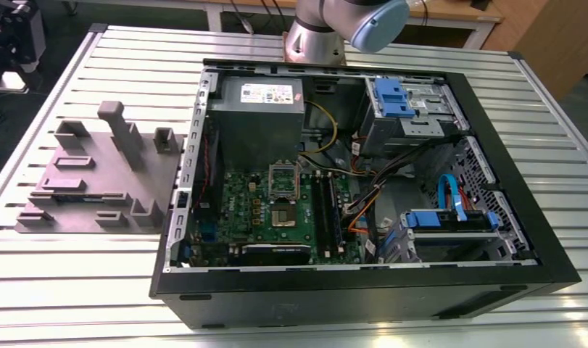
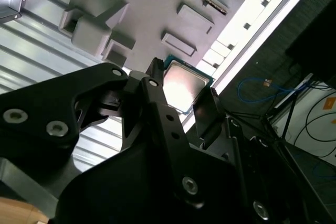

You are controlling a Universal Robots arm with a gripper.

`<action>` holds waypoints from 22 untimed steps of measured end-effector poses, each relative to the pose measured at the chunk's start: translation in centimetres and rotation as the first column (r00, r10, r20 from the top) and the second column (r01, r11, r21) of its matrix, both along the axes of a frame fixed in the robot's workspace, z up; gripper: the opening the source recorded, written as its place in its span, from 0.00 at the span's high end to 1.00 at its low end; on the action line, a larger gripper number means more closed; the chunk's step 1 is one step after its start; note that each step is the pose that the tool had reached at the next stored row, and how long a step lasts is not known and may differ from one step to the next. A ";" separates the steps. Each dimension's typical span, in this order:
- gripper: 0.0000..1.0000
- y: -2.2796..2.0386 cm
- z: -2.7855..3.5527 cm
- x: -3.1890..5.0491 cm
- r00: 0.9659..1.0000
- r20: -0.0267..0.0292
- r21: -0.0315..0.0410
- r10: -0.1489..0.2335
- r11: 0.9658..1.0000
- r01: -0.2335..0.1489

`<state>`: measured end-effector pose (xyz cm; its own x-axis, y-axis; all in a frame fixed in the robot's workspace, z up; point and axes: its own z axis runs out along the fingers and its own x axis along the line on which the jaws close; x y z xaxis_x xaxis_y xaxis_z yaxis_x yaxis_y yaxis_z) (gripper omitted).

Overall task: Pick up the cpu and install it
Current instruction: 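Pick up the cpu and move it towards the insertion slot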

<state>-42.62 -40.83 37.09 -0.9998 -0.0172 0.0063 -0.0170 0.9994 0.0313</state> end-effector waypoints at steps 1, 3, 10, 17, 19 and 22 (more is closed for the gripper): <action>0.53 0.00 0.16 0.00 1.000 0.000 0.000 0.000 1.000 0.000; 0.53 0.00 0.48 0.00 1.000 0.000 0.000 0.000 1.000 0.000; 0.53 0.00 0.91 0.01 1.000 0.000 0.000 0.000 1.000 0.000; 0.53 0.00 0.91 0.18 1.000 0.000 0.000 0.000 1.000 0.000; 0.53 0.00 0.91 0.35 1.000 0.000 0.000 0.000 1.000 0.000; 0.53 0.00 0.91 0.37 1.000 0.000 0.000 0.000 1.000 0.000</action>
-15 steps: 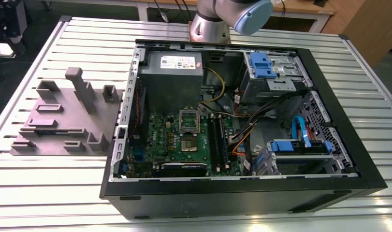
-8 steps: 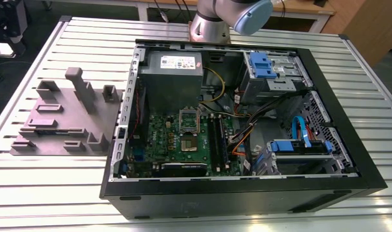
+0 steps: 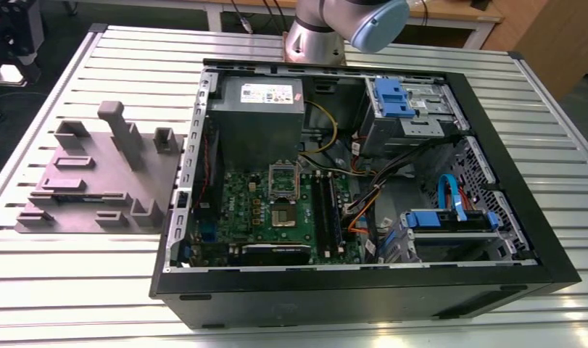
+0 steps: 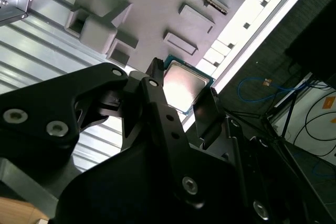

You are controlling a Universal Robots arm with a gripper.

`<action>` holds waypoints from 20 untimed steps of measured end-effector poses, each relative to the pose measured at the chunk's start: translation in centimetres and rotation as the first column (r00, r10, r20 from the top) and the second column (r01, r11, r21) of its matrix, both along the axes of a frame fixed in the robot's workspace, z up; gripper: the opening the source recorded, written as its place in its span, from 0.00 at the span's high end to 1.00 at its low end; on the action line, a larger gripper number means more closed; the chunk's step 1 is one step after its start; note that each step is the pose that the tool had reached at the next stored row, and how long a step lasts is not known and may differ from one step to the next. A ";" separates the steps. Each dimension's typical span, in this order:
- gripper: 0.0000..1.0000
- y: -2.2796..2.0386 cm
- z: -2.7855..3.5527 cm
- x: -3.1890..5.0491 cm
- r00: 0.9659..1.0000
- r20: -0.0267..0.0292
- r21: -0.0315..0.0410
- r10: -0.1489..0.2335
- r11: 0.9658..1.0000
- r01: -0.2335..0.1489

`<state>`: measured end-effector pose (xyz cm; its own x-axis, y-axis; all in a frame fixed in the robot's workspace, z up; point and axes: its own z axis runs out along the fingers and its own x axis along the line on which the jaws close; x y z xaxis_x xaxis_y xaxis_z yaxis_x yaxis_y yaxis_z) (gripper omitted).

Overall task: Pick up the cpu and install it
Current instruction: 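Pick up the cpu and move it towards the insertion slot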

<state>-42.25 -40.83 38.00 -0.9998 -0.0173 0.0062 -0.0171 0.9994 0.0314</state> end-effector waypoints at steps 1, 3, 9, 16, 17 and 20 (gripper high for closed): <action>0.53 0.00 0.00 0.00 1.000 0.000 0.000 0.000 1.000 0.000; 0.53 0.00 0.00 0.01 1.000 0.000 0.000 0.000 1.000 0.000; 0.53 0.00 0.00 0.23 1.000 0.000 0.000 0.000 1.000 0.000; 0.53 0.00 0.00 0.69 1.000 0.000 0.000 0.000 1.000 0.000; 0.53 0.00 0.00 0.77 1.000 0.000 0.000 0.000 1.000 0.000; 0.53 0.00 0.00 0.91 1.000 0.000 0.000 0.000 1.000 0.000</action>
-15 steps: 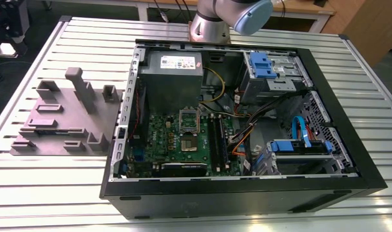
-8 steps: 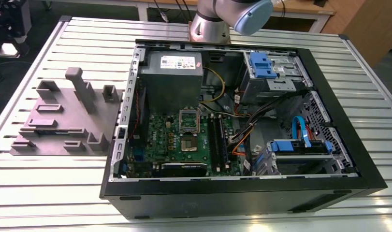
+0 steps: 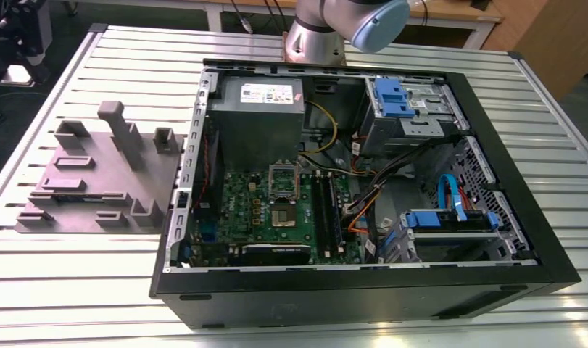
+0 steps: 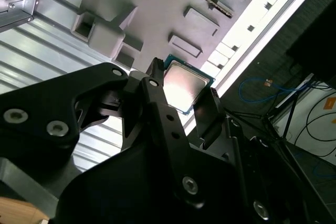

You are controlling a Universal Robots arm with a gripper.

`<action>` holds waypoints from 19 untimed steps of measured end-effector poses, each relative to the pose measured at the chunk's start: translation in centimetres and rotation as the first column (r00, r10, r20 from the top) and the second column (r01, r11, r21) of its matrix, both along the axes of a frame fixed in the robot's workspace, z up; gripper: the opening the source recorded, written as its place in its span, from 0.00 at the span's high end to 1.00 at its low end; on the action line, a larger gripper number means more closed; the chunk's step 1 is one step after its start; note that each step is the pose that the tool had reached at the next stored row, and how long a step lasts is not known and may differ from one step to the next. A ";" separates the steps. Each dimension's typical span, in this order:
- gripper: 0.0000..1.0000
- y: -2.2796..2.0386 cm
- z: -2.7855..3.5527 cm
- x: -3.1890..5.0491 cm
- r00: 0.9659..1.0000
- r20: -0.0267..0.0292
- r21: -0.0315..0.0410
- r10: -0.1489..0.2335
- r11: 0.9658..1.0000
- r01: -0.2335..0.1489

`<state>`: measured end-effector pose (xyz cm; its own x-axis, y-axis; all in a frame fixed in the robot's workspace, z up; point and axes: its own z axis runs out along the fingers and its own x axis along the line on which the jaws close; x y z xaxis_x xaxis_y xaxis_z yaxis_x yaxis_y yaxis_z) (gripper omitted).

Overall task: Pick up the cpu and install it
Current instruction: 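Pick up the cpu and move it towards the insertion slot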

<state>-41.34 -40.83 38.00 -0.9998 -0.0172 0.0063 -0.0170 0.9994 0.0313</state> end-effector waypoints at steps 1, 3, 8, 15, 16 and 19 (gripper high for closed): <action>0.53 0.00 0.00 0.05 1.000 0.000 0.000 0.000 1.000 0.000; 0.53 0.00 -0.01 0.16 1.000 0.000 0.000 0.000 1.000 0.000; 0.53 0.00 0.00 0.28 1.000 0.000 0.000 0.000 1.000 0.000; 0.53 -0.01 -0.01 0.50 1.000 0.000 0.000 0.000 1.000 0.000; 0.53 0.00 0.00 0.56 1.000 0.000 0.000 0.000 1.000 0.000; 0.53 0.00 -0.01 0.73 1.000 0.000 0.000 0.000 1.000 0.000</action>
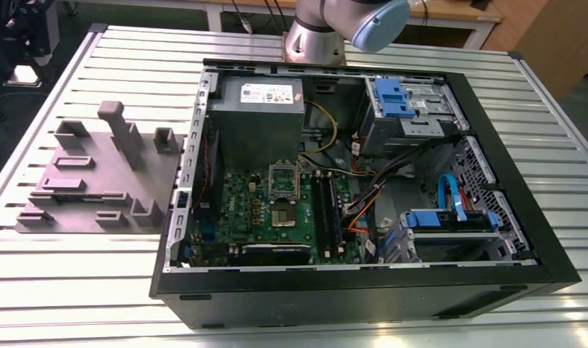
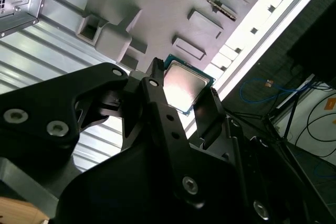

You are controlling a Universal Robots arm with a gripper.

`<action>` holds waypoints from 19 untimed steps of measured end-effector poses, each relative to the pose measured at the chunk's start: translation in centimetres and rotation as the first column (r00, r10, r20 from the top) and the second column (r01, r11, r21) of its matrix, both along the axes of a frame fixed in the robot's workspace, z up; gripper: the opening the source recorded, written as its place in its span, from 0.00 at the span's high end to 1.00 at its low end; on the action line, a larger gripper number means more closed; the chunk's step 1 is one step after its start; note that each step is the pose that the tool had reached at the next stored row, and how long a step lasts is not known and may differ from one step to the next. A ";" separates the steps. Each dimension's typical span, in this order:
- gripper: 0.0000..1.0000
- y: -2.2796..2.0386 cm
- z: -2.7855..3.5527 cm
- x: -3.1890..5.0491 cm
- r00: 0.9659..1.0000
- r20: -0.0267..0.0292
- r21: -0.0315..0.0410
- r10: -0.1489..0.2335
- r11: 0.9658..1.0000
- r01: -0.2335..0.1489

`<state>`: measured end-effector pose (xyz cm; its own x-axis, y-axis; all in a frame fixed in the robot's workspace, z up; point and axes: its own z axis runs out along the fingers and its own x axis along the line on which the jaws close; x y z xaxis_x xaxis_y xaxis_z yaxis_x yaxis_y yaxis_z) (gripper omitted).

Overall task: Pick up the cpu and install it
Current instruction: 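Pick up the cpu and move it towards the insertion slot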

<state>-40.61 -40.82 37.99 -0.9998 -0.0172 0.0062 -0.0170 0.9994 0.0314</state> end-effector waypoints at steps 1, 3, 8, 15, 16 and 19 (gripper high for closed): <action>0.53 0.00 0.00 0.03 1.000 0.000 0.000 0.000 1.000 0.000; 0.53 0.00 0.00 0.12 1.000 0.000 0.000 0.000 1.000 0.000; 0.53 0.00 0.00 0.16 1.000 0.000 0.000 0.000 1.000 0.000; 0.53 -0.01 0.00 0.43 1.000 0.000 0.000 0.000 1.000 0.000; 0.53 -0.01 0.00 0.50 1.000 0.000 0.000 0.000 1.000 0.000; 0.53 0.00 0.01 0.70 1.000 0.000 0.000 0.000 1.000 0.000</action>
